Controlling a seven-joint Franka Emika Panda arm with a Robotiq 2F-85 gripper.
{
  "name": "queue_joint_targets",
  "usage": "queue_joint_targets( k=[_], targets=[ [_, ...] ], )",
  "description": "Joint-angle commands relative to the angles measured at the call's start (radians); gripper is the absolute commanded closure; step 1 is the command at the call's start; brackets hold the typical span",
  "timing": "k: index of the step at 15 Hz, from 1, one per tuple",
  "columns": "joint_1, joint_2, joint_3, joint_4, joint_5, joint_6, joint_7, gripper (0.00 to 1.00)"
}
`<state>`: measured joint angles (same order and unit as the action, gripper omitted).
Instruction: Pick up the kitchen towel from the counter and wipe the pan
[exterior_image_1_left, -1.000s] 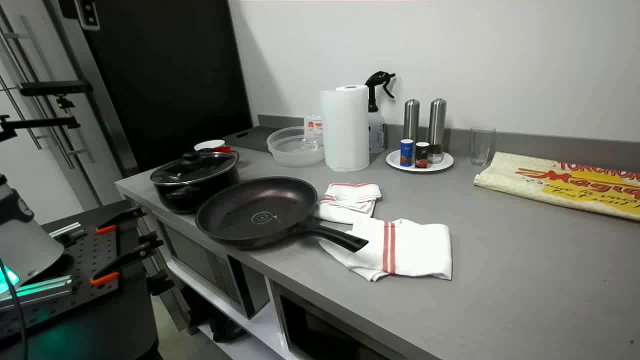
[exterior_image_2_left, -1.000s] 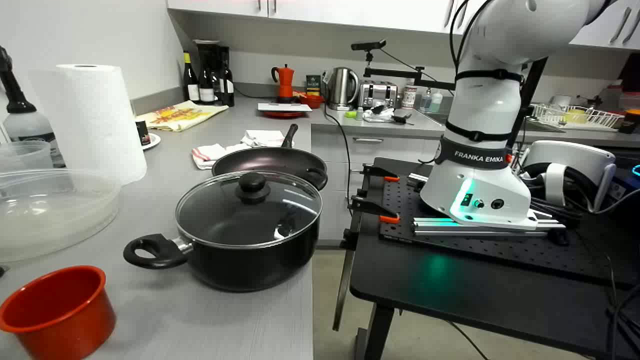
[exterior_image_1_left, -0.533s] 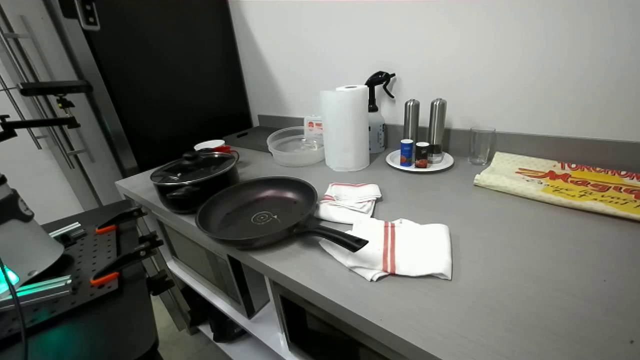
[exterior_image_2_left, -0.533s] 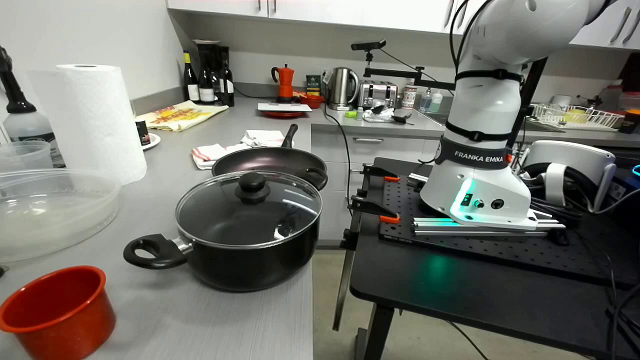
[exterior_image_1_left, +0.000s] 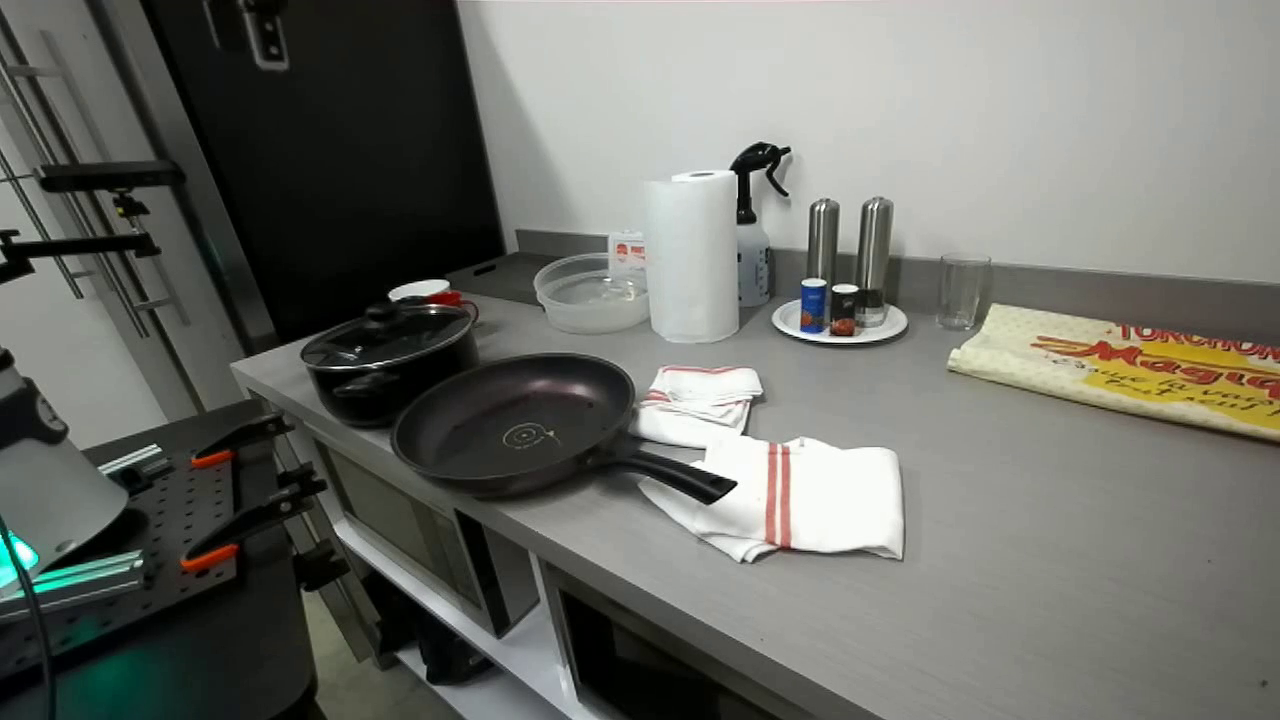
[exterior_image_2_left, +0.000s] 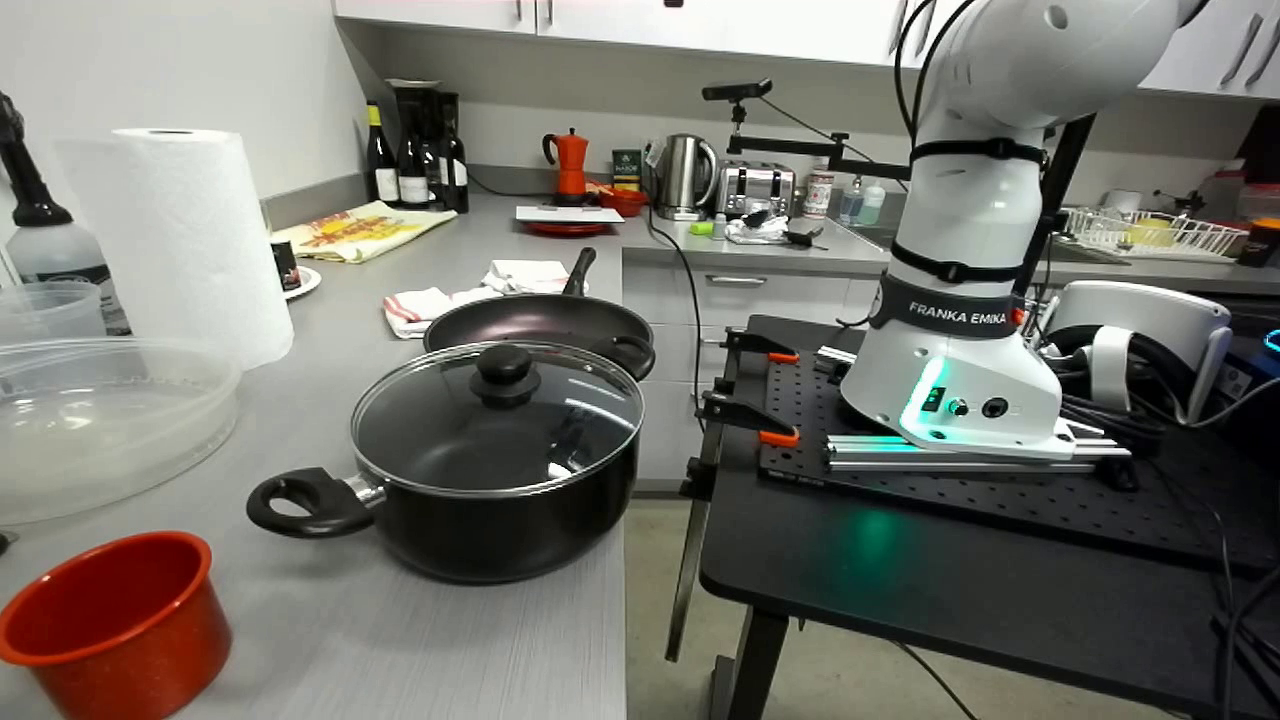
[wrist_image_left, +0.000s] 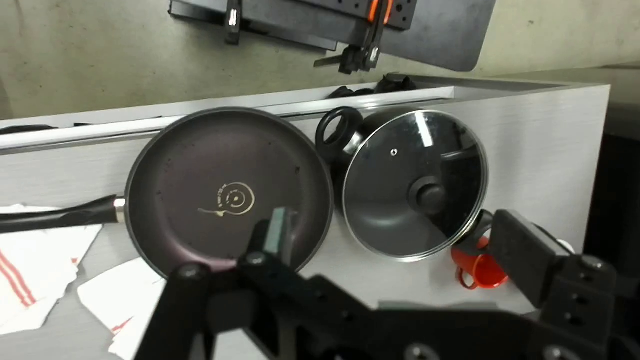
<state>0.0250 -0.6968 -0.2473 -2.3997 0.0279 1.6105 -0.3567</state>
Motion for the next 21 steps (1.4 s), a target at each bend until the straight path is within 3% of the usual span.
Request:
queue_joint_targets(
  k=[1,6,10,16,21],
  targets=[
    [-0.016,0.24,-0.006,0.136,-0.004,0.123,-0.013,0.0],
    [-0.063,0.538,0.008,0.31,-0.005,0.367,0.028,0.0],
    [-0.105,0.784,0.022,0.486,0.013,0.486,0.056,0.0],
    [-0.193,1.133,0.089,0.803,0.094,0.471,0.047,0.0],
    [-0.237,1.335,0.131,0.996,0.054,0.489,0.067,0.0]
  ],
)
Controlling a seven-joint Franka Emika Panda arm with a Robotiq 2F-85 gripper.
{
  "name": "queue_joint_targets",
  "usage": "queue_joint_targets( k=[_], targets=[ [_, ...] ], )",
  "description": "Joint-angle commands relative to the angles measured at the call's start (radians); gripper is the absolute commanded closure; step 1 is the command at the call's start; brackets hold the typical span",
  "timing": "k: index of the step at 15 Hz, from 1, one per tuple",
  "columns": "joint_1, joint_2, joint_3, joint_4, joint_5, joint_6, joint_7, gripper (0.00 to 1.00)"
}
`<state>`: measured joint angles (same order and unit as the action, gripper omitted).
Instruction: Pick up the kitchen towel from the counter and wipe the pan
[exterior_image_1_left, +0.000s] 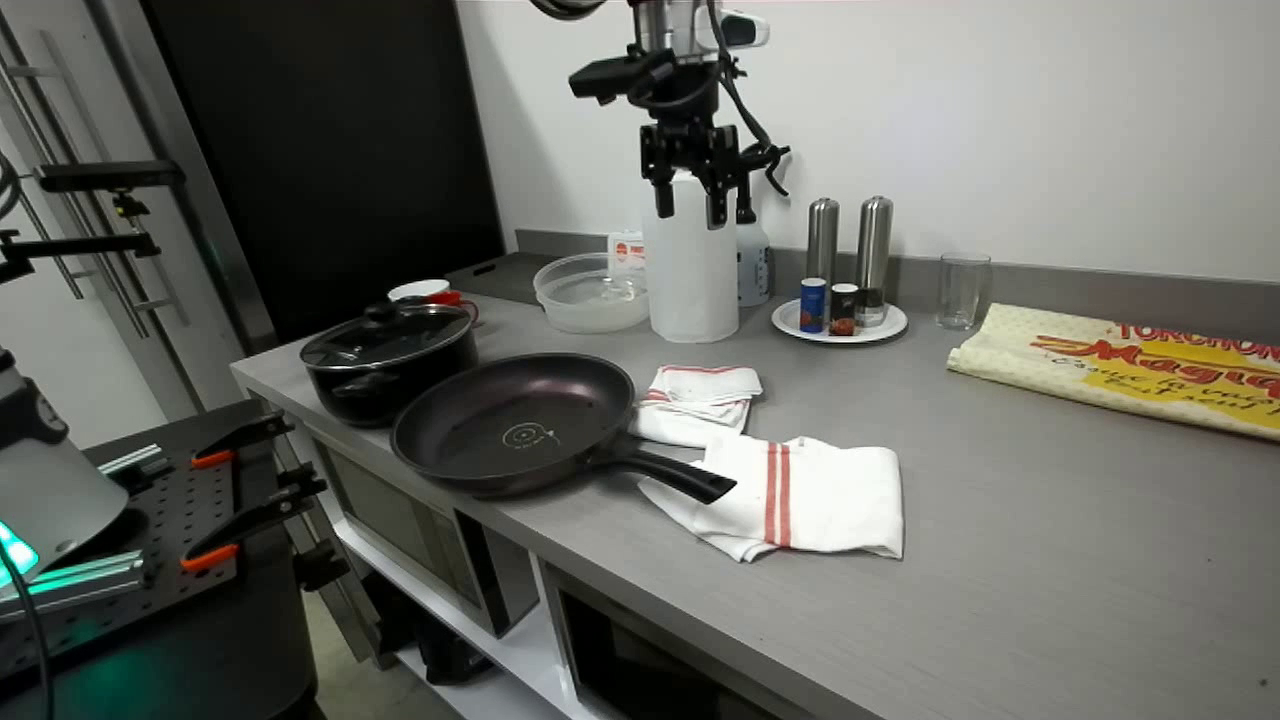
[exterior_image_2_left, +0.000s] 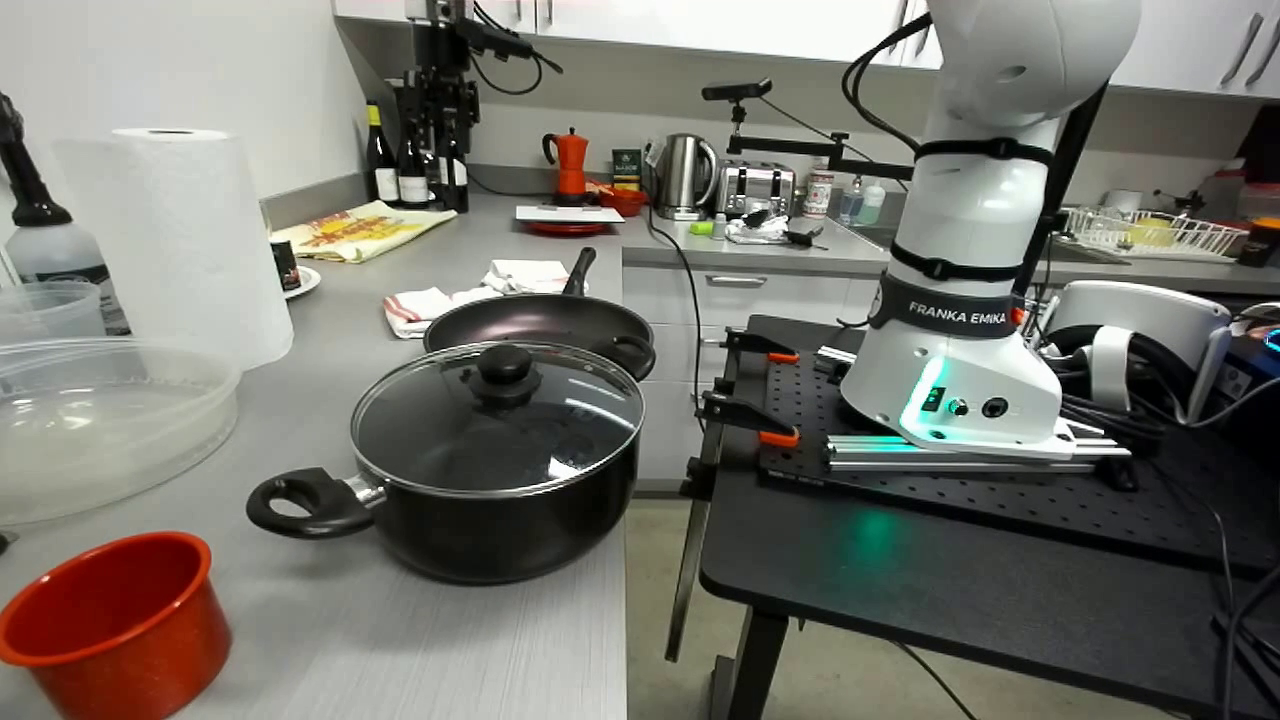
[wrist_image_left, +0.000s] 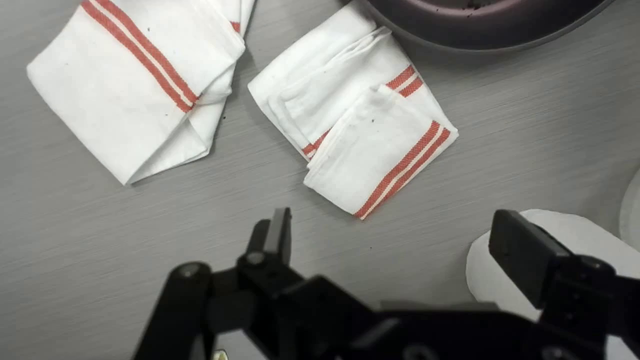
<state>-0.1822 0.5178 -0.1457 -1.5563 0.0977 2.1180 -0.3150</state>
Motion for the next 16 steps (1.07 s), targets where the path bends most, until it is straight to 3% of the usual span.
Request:
queue_joint_targets(
  k=[1,5,11,16],
  targets=[
    [-0.033,0.152,0.033,0.184,-0.02,-0.013,0.032,0.0],
    [-0.044,0.26,0.054,0.277,-0.03,-0.004,0.023,0.0],
    [-0.045,0.367,0.099,0.318,-0.024,0.017,0.001,0.0],
    [-0.027,0.428,0.087,0.318,-0.064,0.142,0.025,0.0]
  ],
)
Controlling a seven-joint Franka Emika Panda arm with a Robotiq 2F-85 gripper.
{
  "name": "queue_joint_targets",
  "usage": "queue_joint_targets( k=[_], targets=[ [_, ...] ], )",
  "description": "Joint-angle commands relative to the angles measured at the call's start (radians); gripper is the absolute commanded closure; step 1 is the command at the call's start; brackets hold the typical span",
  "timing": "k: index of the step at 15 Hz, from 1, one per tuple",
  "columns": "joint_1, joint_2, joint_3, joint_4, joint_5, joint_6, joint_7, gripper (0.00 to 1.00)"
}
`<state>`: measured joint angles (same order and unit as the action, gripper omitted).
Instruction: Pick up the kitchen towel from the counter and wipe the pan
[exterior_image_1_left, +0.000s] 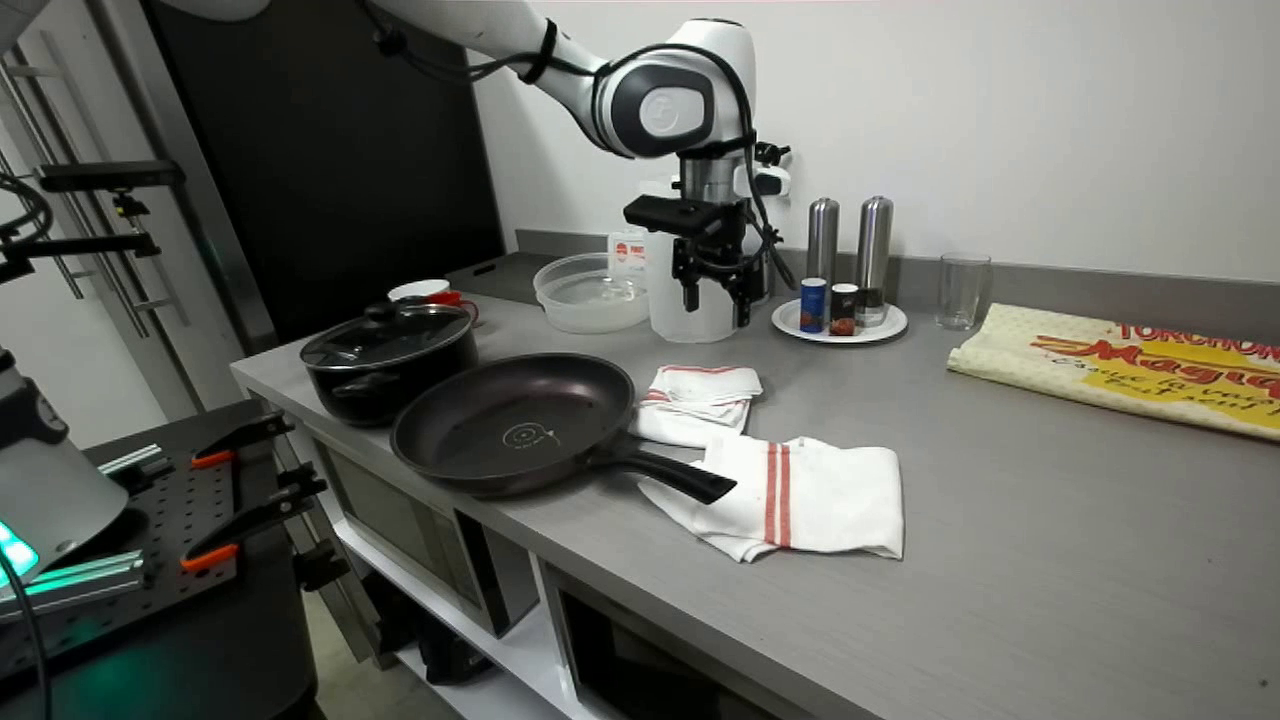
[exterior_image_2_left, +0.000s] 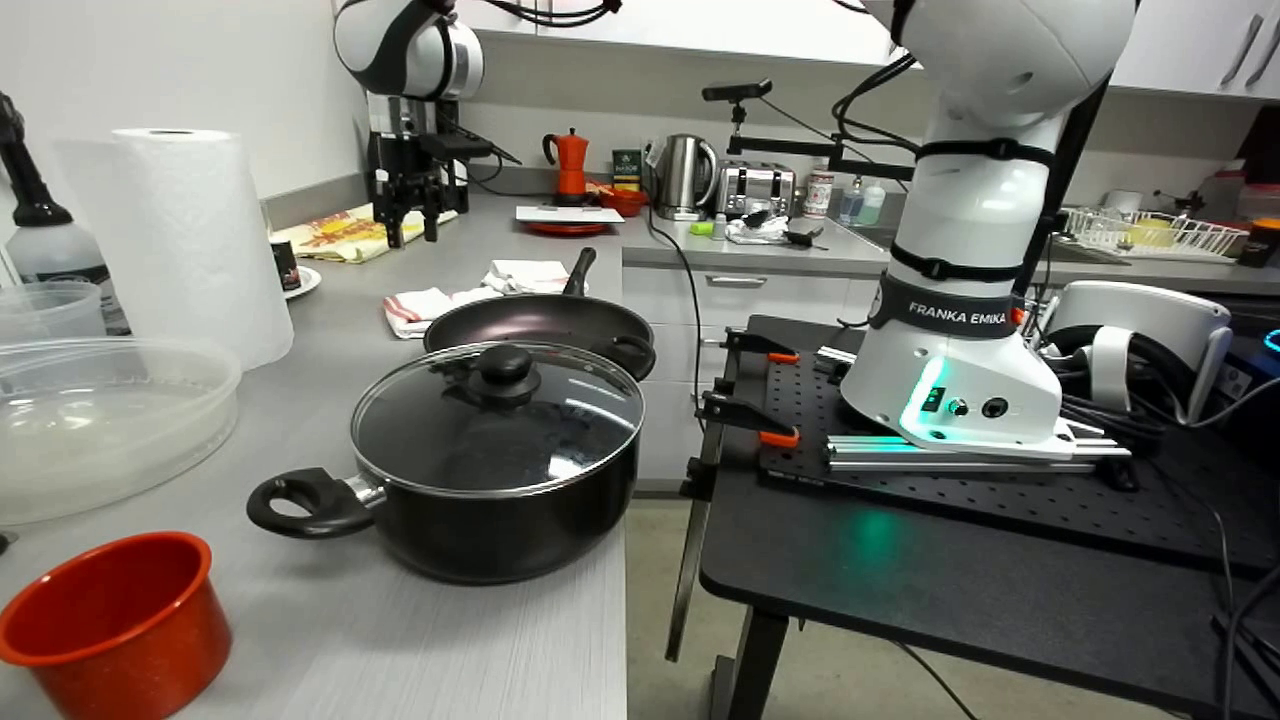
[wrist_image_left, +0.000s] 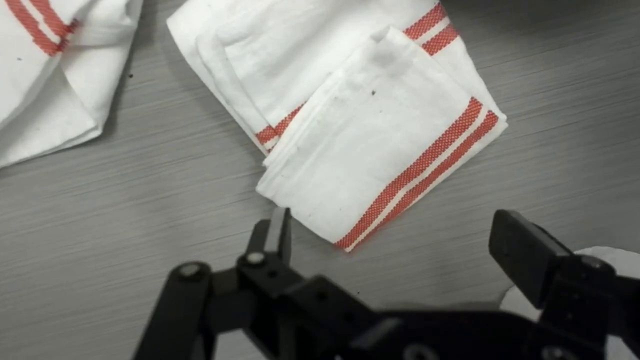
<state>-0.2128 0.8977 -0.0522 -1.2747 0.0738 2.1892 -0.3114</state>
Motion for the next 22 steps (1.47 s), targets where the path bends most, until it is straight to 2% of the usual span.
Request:
queue_joint_targets(
  k=[1,4,8,15,22],
  targets=[
    [0.006,0.059,-0.011,0.036,-0.052,0.104,0.029,0.0],
    [0.008,0.095,-0.025,0.026,-0.079,0.207,0.069,0.0],
    [0.003,0.12,-0.003,0.008,-0.065,0.276,0.092,0.0],
    [-0.013,0.136,0.062,0.01,-0.031,0.278,0.073,0.0],
    [0.005,0.169,0.034,-0.008,-0.055,0.303,0.096,0.0]
  ],
)
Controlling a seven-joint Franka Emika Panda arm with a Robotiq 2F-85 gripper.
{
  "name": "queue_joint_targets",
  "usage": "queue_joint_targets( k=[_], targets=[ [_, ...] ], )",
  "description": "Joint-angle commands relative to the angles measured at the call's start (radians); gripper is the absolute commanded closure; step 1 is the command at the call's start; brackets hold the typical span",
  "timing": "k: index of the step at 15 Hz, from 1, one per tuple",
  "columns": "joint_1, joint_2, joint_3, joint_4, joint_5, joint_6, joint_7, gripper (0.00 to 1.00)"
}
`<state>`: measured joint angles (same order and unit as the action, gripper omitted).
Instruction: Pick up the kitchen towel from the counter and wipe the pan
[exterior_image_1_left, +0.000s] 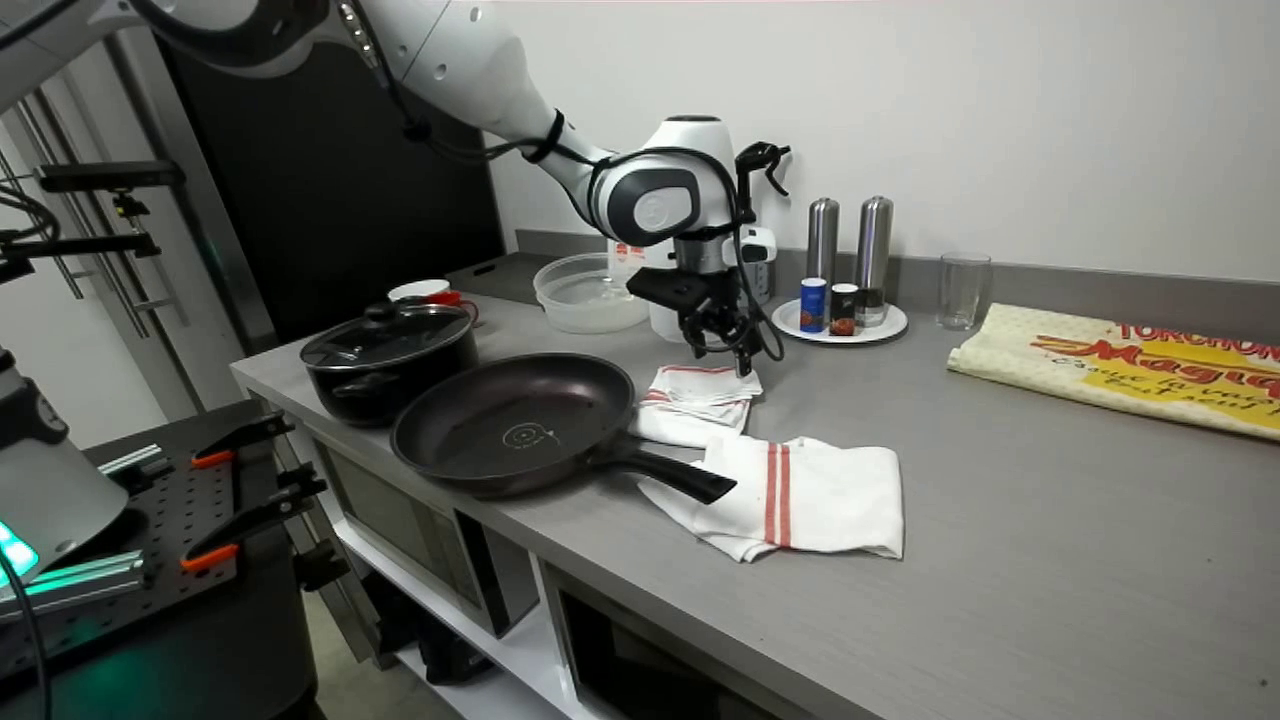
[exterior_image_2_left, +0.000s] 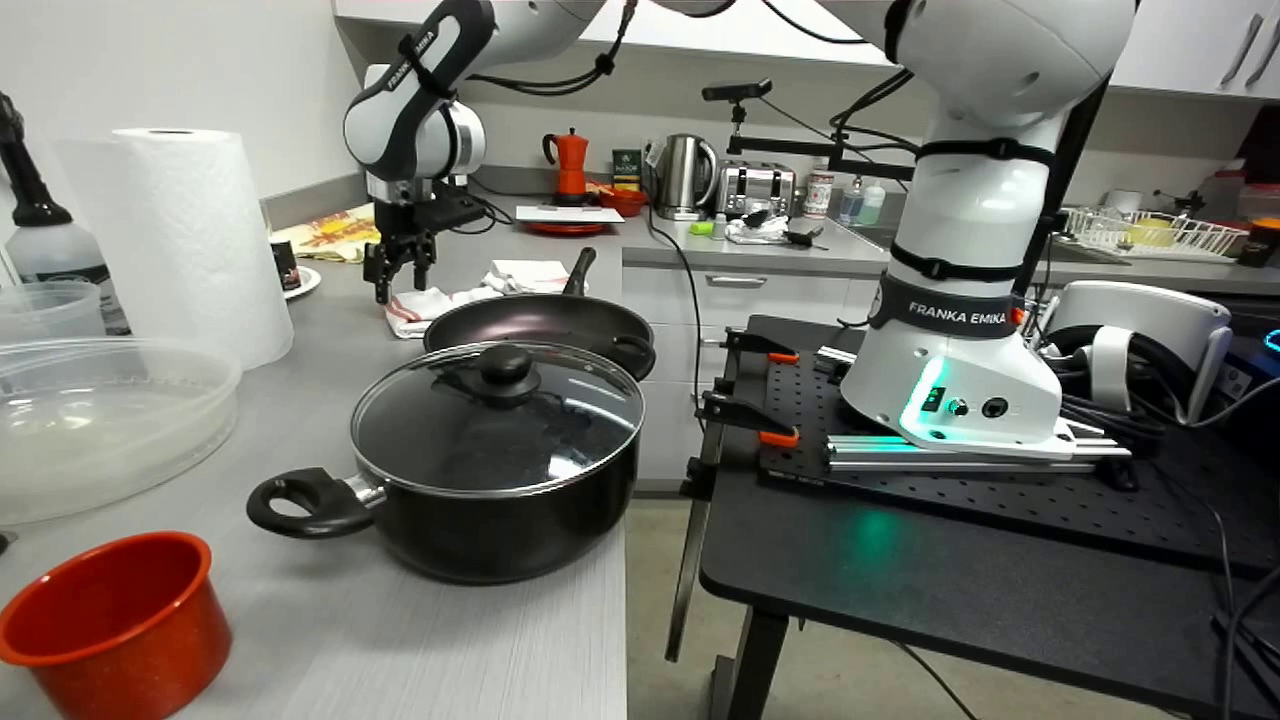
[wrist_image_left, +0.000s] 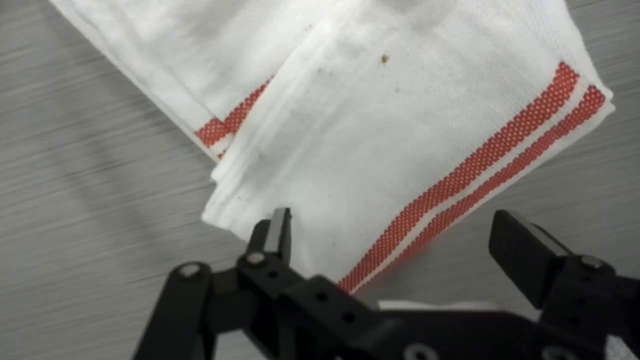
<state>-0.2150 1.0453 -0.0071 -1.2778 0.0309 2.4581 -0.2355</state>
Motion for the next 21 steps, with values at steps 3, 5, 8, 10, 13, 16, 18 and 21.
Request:
queue_joint_targets(
  k=[3,5,8,10,13,16,18,21],
  targets=[
    [0.012,0.04,-0.016,-0.008,-0.021,0.049,0.016,0.0],
    [0.013,0.045,-0.015,-0.018,-0.026,0.073,0.011,0.0],
    [0.007,0.046,-0.011,-0.041,-0.03,0.107,0.002,0.0],
    [0.006,0.046,-0.01,-0.051,-0.03,0.126,0.003,0.12],
    [0.004,0.045,-0.006,-0.064,-0.027,0.152,0.003,0.4],
    [0.002,0.048,-0.003,-0.077,-0.027,0.174,0.002,0.66],
    [0.013,0.024,-0.011,-0.087,-0.043,0.172,0.0,0.81],
    [0.003,0.01,0.003,-0.098,-0.031,0.182,0.0,0.99]
  ],
)
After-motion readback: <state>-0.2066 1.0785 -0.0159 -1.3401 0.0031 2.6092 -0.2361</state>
